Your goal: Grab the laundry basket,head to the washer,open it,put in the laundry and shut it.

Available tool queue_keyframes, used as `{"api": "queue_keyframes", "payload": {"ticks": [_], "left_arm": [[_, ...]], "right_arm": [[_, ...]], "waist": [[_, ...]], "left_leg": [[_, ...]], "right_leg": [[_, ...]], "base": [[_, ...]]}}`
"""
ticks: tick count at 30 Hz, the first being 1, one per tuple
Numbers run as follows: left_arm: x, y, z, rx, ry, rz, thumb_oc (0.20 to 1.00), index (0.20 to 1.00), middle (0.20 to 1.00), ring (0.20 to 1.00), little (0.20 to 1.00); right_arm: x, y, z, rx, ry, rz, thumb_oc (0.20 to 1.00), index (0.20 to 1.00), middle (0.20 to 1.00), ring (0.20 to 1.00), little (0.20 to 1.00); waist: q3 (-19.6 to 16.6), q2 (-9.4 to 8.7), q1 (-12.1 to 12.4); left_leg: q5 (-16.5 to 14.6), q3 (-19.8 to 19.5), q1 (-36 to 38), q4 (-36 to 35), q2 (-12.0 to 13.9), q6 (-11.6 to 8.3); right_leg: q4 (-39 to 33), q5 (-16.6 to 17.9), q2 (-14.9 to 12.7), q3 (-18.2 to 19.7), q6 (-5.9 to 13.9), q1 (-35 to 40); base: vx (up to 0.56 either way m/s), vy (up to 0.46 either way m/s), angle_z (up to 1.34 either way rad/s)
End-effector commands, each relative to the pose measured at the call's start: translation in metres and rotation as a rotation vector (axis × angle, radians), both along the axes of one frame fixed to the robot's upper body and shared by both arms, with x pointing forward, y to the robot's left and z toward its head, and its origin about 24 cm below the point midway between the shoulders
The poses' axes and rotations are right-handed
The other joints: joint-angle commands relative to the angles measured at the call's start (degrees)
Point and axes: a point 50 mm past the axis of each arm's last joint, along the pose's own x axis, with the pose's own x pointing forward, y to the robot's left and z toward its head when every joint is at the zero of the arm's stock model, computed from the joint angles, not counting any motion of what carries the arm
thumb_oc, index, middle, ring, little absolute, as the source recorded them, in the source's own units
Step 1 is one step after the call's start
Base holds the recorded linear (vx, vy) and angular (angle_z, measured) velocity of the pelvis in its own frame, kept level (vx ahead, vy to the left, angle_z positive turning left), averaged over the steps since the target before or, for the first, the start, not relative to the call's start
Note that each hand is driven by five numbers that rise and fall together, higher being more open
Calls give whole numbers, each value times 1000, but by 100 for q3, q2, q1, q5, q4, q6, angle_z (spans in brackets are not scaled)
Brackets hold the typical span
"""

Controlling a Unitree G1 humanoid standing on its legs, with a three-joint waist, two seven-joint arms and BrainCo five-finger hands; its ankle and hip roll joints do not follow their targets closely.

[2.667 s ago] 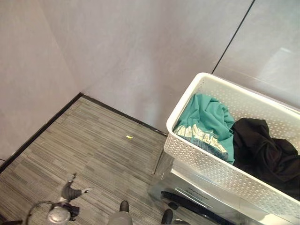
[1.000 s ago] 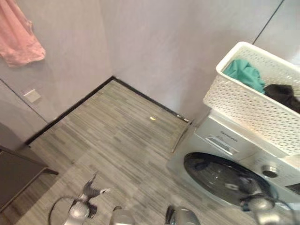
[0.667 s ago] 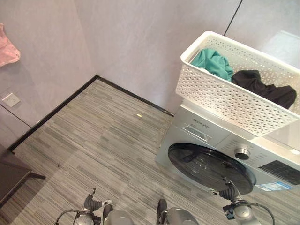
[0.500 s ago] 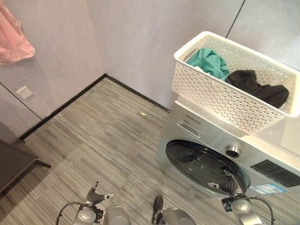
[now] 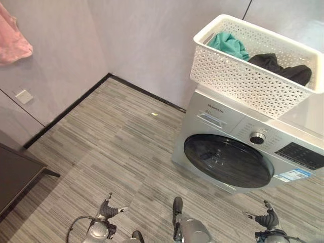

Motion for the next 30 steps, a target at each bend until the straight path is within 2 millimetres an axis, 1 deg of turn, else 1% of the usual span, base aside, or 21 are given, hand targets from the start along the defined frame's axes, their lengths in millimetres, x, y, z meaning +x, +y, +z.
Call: {"api": "queue_keyframes", "payload": {"ticks": [1,3,5,6,7,8,9,10,11,12,13,14,17,18,22,25,26,30], "left_arm": [[14,11,11,44,-58,-4,1000,1000,1000,1000,1000],[15,12,14,49,-68,-19,1000,1000,1000,1000,1000],[18,14,16,54,-75,-34,1000,1000,1000,1000,1000],[18,17,17,64,-76,-36,1000,1000,1000,1000,1000],[18,17,17,63,-76,-36,1000,1000,1000,1000,1000],[20,18,18,67,-78,-30,1000,1000,1000,1000,1000],[20,18,18,66,-78,-30,1000,1000,1000,1000,1000],[23,19,19,68,-84,-20,1000,1000,1000,1000,1000],[22,21,18,66,-80,-6,1000,1000,1000,1000,1000],[22,21,18,66,-79,-6,1000,1000,1000,1000,1000],[17,23,15,61,-61,9,1000,1000,1000,1000,1000],[17,23,15,61,-61,9,1000,1000,1000,1000,1000],[11,21,10,42,-40,38,1000,1000,1000,1000,1000],[10,20,10,37,-41,45,1000,1000,1000,1000,1000],[9,10,5,13,-25,32,1000,1000,1000,1000,1000],[11,2,2,-4,-23,16,1000,1000,1000,1000,1000],[10,-2,1,-12,-17,7,1000,1000,1000,1000,1000],[9,-4,-1,-10,-11,-2,1000,1000,1000,1000,1000]], "right_arm": [[14,-32,35,-171,-115,-35,1000,1000,1000,1000,1000],[12,-43,42,-218,-115,-53,1000,1000,1000,1000,1000],[12,-52,48,-265,-99,-54,1000,1000,1000,1000,1000],[19,-60,58,-306,-113,-45,1000,1000,1000,1000,1000],[19,-60,58,-307,-114,-45,1000,1000,1000,1000,1000],[22,-63,63,-326,-126,-48,1000,1000,1000,1000,1000],[23,-63,63,-327,-126,-48,1000,1000,1000,1000,1000],[28,-68,67,-346,-126,-58,1000,1000,1000,1000,1000],[29,-70,69,-355,-124,-56,1000,1000,1000,1000,1000],[29,-70,69,-355,-124,-56,1000,1000,1000,1000,1000],[31,-74,72,-365,-125,-62,1000,1000,1000,1000,1000],[31,-74,72,-365,-124,-62,1000,1000,1000,1000,1000],[40,-71,75,-359,-154,-36,1000,1000,1000,1000,1000],[44,-69,77,-355,-172,-24,1000,1000,1000,1000,1000],[61,-58,81,-326,-239,19,1000,1000,1000,1000,1000],[69,-47,80,-289,-273,54,1000,1000,1000,1000,1000],[74,-42,78,-278,-274,70,1000,1000,1000,1000,1000],[82,-38,80,-275,-294,93,1000,1000,1000,1000,1000]], "waist": [[116,239,33],[117,250,62],[80,236,102],[27,200,154],[28,202,154],[5,165,183],[11,181,192],[-38,116,268],[-139,40,325],[-138,37,324],[-246,-59,424],[-246,-58,418],[-306,-109,470],[-318,-87,461],[-355,6,440],[-350,83,449],[-350,133,463],[-313,202,477]], "left_leg": [[-351,-464,-362,474,195,242],[-341,-512,-419,524,254,249],[-358,-558,-486,578,303,233],[-393,-562,-555,664,381,201],[-397,-563,-559,671,382,202],[-376,-571,-604,698,416,185],[-410,-566,-602,725,432,183],[-381,-594,-645,748,506,145],[-379,-579,-638,753,510,104],[-376,-581,-630,746,507,104],[-320,-555,-607,729,549,1],[-316,-561,-601,723,551,-2],[-151,-567,-608,690,750,-175],[-48,-598,-615,614,851,-253],[217,-668,-633,318,1035,-407],[327,-716,-615,179,1085,-455],[380,-739,-590,93,1101,-472],[452,-752,-584,-5,1111,-508]], "right_leg": [[1100,-583,-398,296,330,54],[1110,-448,-614,303,322,92],[946,-310,-822,346,350,186],[714,-105,-1030,365,395,300],[703,-97,-1029,363,396,306],[621,57,-1135,393,418,280],[614,55,-1121,397,425,292],[436,125,-1230,419,434,302],[189,132,-1212,390,475,438],[163,144,-1214,383,477,457],[-23,65,-1152,256,562,602],[-39,70,-1149,246,561,617],[-194,-71,-965,150,551,750],[-275,-151,-870,95,514,804],[-559,-303,-662,-98,434,979],[-596,-390,-580,-160,379,1034],[-596,-430,-549,-180,354,1058],[-596,-479,-518,-206,337,1057]], "base": [[-59,-24,5],[-59,-70,15],[-41,-150,-5],[-21,-161,-15],[-35,-205,-11],[-13,-82,-8],[-27,-264,-7],[39,-309,-39],[34,-311,-42],[104,-299,-49],[59,-170,-14],[77,-260,-4],[46,-241,4],[39,-242,20],[26,-172,17],[29,-94,20],[31,-65,9],[6,-48,9]]}}
